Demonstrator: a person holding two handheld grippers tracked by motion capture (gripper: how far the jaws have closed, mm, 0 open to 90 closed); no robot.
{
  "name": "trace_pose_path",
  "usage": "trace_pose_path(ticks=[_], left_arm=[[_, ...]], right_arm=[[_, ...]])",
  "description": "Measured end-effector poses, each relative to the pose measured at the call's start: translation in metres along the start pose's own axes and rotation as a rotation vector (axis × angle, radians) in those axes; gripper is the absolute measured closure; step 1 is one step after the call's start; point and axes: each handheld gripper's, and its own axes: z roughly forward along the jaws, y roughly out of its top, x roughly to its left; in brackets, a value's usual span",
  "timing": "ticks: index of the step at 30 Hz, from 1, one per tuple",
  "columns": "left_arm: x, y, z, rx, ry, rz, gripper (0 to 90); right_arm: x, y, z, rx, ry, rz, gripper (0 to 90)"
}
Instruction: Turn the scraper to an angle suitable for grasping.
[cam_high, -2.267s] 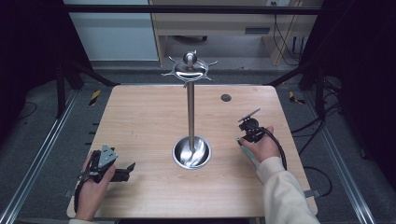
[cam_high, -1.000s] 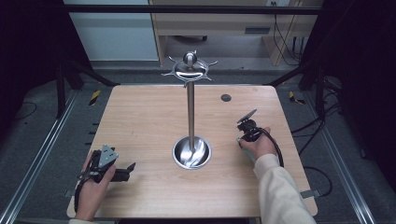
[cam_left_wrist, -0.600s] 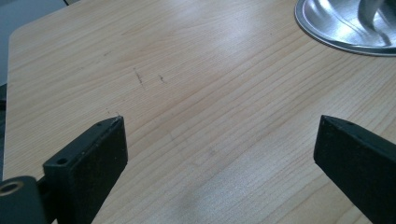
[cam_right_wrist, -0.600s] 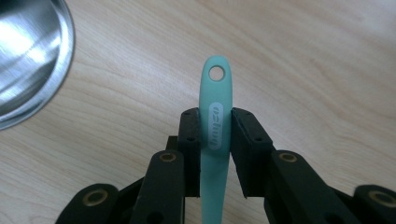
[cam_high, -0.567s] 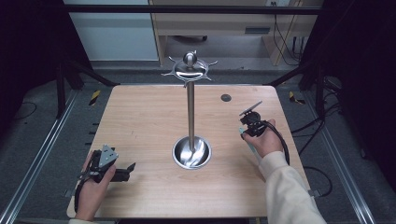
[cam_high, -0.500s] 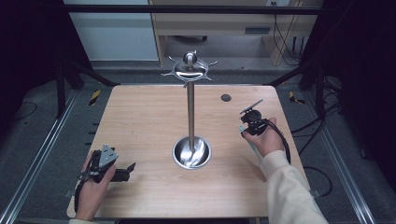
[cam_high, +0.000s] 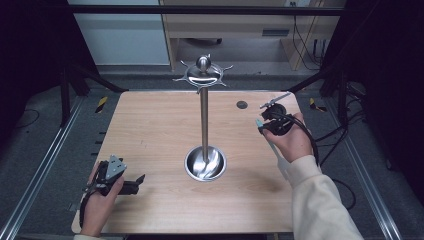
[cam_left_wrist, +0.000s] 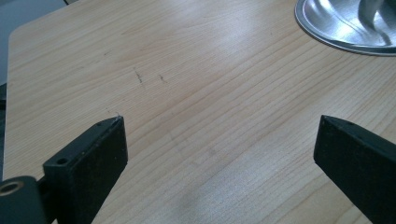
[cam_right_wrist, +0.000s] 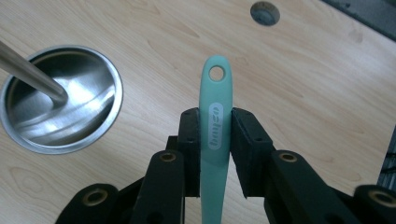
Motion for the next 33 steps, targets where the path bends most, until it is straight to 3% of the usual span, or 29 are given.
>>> trace_pose_path(ticks=[5, 11, 13, 19, 33], left_arm=[[0.000, 0.000, 0.000, 0.001, 0.000, 0.001, 2.7], [0.000, 0.000, 0.000, 0.002, 0.000, -0.001, 2.7], [0.000, 0.000, 0.000, 0.001, 0.000, 0.000, 2.7], [0.000, 0.000, 0.000, 0.001, 0.001, 0.000, 2.7], [0.000, 0.000, 0.000, 0.001, 0.002, 0.000, 2.7]], right_arm=[[0.002, 0.006, -0.018, -0.053, 0.005, -0.025, 74.2], [0.003, 0.010, -0.035, -0.107, 0.018, -0.024, 74.2], [0.003, 0.014, -0.049, -0.153, 0.028, -0.026, 74.1], [0.008, 0.020, -0.074, -0.225, 0.034, -0.047, 74.1], [0.020, 0.031, -0.116, -0.332, 0.032, -0.082, 74.1]])
